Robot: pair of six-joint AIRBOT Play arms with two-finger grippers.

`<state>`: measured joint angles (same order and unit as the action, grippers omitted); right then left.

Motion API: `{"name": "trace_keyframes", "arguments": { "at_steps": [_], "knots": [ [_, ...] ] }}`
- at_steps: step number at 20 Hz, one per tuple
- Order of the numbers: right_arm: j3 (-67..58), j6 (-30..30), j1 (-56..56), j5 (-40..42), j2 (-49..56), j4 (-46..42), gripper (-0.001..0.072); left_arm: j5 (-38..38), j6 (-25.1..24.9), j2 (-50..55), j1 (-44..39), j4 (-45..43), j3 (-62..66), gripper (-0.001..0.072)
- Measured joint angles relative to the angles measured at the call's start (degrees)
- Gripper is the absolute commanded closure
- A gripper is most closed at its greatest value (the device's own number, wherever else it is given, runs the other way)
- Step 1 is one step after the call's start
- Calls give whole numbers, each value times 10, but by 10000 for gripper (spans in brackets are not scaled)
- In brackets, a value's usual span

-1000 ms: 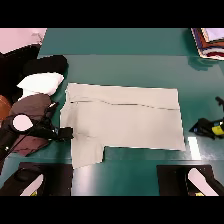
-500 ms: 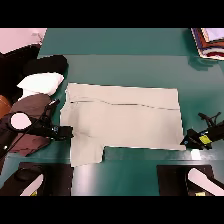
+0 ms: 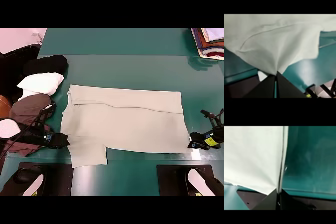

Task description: Fold the shirts.

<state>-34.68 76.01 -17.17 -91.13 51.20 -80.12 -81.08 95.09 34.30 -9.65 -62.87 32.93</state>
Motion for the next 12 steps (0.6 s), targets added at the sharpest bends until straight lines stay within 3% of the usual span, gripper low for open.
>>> {"name": "trace_keyframes", "arguments": {
  "at_steps": [5, 12],
  "knots": [
    [-48, 16, 2, -1, -40, 20, 698, 19, -13, 23, 0, -19, 72, 682],
    [-198, 19, 18, 74, 107, 86, 698, 216, -57, 236, 1, -68, 183, 681]
  ]
}}
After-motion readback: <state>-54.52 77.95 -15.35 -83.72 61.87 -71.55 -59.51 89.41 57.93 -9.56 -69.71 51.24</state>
